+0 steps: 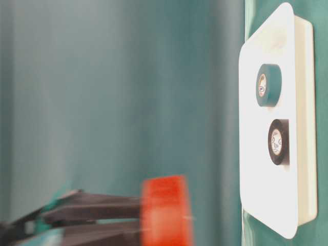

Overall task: Pick up the tape from a random location and place it into the white case.
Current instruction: 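Lower the left gripper into the orange-red roll's hole and grip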

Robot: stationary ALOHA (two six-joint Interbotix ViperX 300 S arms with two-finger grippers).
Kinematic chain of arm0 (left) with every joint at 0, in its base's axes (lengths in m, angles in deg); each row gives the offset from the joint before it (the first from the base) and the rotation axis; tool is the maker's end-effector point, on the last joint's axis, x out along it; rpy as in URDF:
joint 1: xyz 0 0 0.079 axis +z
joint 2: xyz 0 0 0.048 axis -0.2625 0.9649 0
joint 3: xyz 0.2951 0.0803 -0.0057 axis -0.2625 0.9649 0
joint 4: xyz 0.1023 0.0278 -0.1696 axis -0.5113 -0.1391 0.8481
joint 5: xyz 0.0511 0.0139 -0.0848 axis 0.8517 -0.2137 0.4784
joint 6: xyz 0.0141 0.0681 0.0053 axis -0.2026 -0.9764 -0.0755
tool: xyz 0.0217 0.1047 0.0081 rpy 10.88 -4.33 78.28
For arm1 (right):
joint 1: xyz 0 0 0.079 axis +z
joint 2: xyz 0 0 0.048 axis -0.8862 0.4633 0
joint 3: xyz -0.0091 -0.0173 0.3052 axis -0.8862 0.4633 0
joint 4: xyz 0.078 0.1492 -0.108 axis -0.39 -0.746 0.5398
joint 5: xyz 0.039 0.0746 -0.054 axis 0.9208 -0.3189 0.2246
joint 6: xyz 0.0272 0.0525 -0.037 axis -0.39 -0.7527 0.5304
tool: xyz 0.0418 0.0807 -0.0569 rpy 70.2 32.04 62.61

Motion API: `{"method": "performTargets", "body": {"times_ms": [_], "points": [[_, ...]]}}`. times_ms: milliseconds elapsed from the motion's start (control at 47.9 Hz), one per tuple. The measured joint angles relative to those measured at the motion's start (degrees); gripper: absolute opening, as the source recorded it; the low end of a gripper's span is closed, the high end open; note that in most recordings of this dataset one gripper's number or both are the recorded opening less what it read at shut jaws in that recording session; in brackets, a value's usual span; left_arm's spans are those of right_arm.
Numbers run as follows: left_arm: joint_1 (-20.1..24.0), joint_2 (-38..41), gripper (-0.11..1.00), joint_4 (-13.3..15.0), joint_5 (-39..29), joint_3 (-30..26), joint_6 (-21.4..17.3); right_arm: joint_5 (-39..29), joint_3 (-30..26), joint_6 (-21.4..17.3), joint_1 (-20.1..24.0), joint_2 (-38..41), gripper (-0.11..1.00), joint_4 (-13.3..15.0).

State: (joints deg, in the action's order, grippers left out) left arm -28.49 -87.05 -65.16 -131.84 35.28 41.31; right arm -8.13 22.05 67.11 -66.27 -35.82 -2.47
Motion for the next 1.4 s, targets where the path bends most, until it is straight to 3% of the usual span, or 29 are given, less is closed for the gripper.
{"method": "performTargets", "body": {"times_ms": [292,1399], "points": [[0.00,-1.93,0.22,-0.18,-3.69,-2.99,-0.09,0.00,-0.18,0.00,0.00,0.09,0.90,0.00],[0.00,-1.93,0.22,-0.26,-3.87,-3.08,-0.09,-0.09,-0.18,0.00,0.00,0.09,0.90,0.00]]}}
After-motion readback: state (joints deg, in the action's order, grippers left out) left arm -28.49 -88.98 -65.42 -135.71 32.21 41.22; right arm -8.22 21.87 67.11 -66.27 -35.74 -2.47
